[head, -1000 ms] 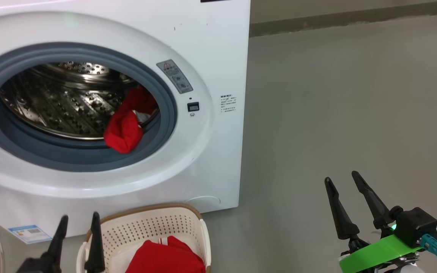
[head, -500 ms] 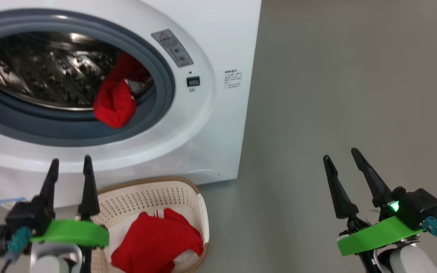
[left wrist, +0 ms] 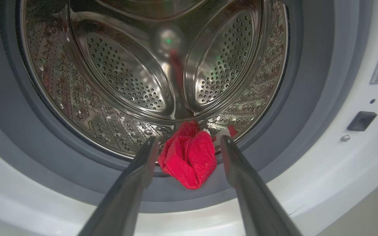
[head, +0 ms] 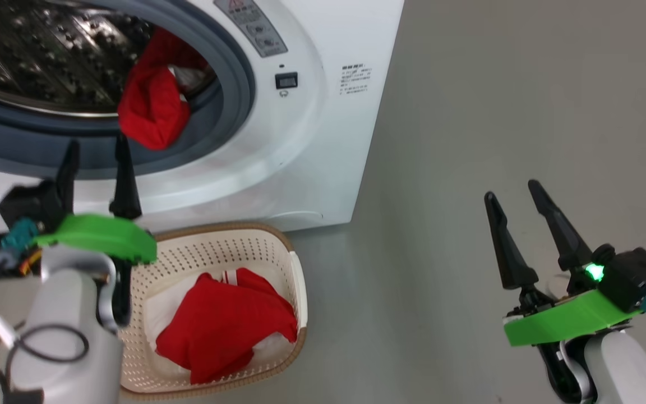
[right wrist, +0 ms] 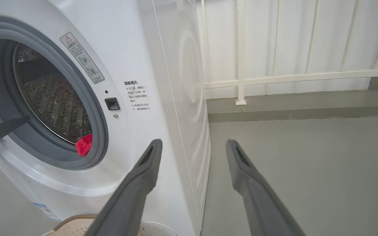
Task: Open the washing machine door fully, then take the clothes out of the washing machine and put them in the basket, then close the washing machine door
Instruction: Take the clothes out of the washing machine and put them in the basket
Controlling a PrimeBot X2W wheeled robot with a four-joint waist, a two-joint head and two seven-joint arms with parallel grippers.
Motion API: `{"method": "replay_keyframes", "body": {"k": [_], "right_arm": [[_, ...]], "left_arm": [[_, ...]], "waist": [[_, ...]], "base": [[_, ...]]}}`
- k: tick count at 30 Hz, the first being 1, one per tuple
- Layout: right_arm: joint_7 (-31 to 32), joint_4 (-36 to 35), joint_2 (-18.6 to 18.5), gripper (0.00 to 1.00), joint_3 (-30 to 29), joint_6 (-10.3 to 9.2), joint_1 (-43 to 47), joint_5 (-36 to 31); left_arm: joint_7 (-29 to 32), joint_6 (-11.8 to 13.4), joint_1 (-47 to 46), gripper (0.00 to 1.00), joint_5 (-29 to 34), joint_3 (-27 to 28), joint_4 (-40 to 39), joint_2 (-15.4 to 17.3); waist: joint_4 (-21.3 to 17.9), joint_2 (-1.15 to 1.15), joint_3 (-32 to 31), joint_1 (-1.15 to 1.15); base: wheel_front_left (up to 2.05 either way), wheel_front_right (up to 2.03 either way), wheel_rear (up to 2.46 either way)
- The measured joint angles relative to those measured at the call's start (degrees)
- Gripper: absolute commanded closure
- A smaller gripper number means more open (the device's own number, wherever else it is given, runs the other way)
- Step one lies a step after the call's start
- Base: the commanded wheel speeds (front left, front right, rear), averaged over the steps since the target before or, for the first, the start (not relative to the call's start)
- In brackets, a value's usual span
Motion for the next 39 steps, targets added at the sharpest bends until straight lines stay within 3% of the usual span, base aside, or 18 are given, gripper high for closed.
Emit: {"method": "replay_keyframes", "body": {"k": [15,21,31,39], "right_arm": [[0.0,-1.0,-0.8,0.00,0.5,0.00,-4.6,1.0],[0.0,-1.0,-0.5,0.00,0.8,0.00,-6.4,2.4],[0.0,-1.1,-0.1,0.00,1.3,0.00,-8.2,2.6],[0.0,-1.1,0.4,0.00,2.0,0.00,-8.2,2.9]], "left_arm": [[-0.1,0.0,-22.0,0.00,0.0,0.3,16.9,1.0],[6.2,0.5,-30.5,0.00,-2.4,2.4,26.9,2.3],[14.9,1.0,-34.8,0.00,-4.1,2.3,36.1,3.8],[19.3,-0.9,-34.8,0.00,-4.1,1.0,38.2,4.5]], "waist": [[-1.1,0.00,7.9,0.00],[-2.3,0.00,11.4,0.00],[-4.4,0.00,13.7,0.00],[-5.6,0.00,14.2,0.00]], "base": [[0.00,0.00,0.00],[0.00,0.00,0.00],[0.00,0.00,0.00],[0.00,0.00,0.00]]}}
